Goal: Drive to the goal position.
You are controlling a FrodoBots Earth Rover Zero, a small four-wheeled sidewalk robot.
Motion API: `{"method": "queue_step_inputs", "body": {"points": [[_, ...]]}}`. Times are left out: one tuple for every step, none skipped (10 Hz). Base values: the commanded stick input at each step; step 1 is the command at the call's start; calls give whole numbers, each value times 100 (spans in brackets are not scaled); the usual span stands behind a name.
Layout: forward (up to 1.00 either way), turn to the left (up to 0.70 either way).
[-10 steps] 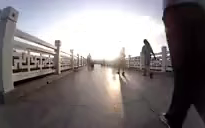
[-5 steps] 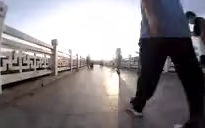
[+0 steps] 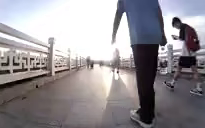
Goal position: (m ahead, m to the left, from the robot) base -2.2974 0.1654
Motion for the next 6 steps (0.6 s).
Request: {"method": "queue_step_inputs", "body": {"points": [[45,0],[45,0],[45,0],[45,0],[45,0],[45,1]]}}
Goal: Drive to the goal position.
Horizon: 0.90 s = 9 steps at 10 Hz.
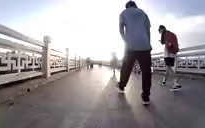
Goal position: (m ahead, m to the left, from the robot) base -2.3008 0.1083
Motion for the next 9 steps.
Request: {"method": "queue_step_inputs", "body": {"points": [[45,2],[45,2],[45,2],[45,1],[45,0],[45,0],[45,0],[45,0],[45,0]]}}
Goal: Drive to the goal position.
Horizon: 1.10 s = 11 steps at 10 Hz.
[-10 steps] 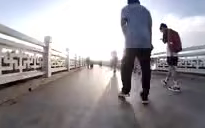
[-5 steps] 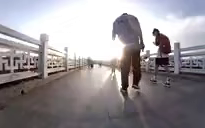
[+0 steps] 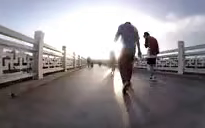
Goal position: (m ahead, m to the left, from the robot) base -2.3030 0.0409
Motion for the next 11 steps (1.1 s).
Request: {"method": "queue_step_inputs", "body": {"points": [[45,0],[45,0],[45,0],[45,0],[45,1],[45,2],[45,1],[45,0],[45,0],[45,0],[45,0]]}}
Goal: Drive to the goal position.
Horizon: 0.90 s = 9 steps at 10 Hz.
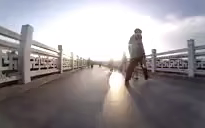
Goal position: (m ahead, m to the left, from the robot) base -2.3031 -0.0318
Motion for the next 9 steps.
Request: {"method": "queue_step_inputs", "body": {"points": [[45,1],[45,7],[45,16],[45,26],[45,0],[45,0],[45,0],[45,0],[45,0]]}}
